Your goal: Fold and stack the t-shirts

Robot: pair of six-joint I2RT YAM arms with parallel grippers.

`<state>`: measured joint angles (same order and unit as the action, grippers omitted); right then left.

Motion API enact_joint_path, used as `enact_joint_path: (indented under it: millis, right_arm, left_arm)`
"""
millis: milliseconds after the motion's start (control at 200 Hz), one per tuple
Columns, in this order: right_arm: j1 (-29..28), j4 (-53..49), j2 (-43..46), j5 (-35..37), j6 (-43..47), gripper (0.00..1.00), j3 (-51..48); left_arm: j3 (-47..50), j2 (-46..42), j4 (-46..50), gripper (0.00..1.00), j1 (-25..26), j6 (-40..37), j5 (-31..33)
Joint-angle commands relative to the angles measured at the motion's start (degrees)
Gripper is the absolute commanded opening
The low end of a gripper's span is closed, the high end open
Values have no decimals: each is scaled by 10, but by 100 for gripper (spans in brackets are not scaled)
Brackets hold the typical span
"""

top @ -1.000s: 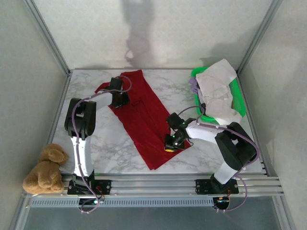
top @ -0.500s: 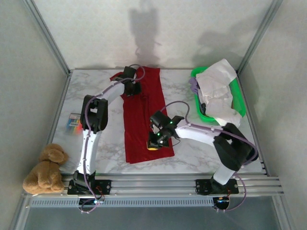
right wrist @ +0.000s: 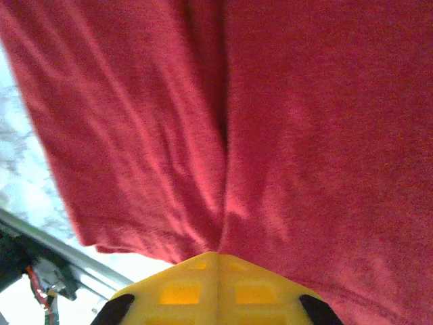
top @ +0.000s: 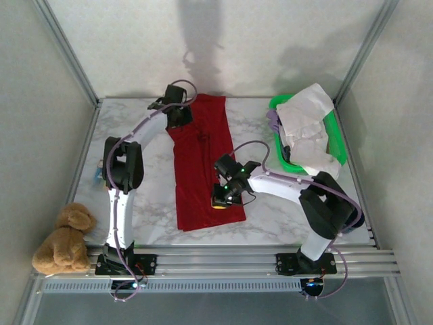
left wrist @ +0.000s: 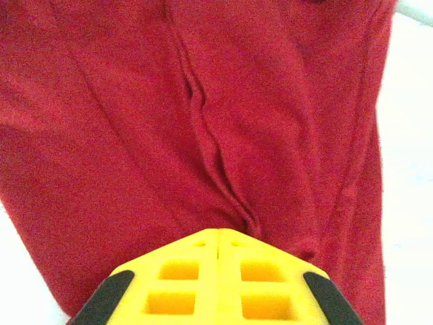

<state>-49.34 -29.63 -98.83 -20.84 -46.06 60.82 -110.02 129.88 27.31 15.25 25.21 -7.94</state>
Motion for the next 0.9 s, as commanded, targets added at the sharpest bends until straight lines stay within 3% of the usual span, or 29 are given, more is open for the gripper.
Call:
enact_joint_path:
  millis: [0, 265, 461, 896]
  right_arm:
    - [9, 11, -19, -7, 6, 3, -15]
    - [8, 32, -58, -33, 3, 3, -24]
    - [8, 52, -75, -47, -5, 2, -37]
    - [-3, 42, -102, -78, -9, 0, -40]
  left_arm:
    - [-32, 38, -15, 0, 1, 16, 36]
    - [-172, 158, -38, 0, 7, 44, 35]
    - [-329, 270, 58, 0, 4, 66, 40]
    - [-322, 298, -2, 0, 32, 63, -123]
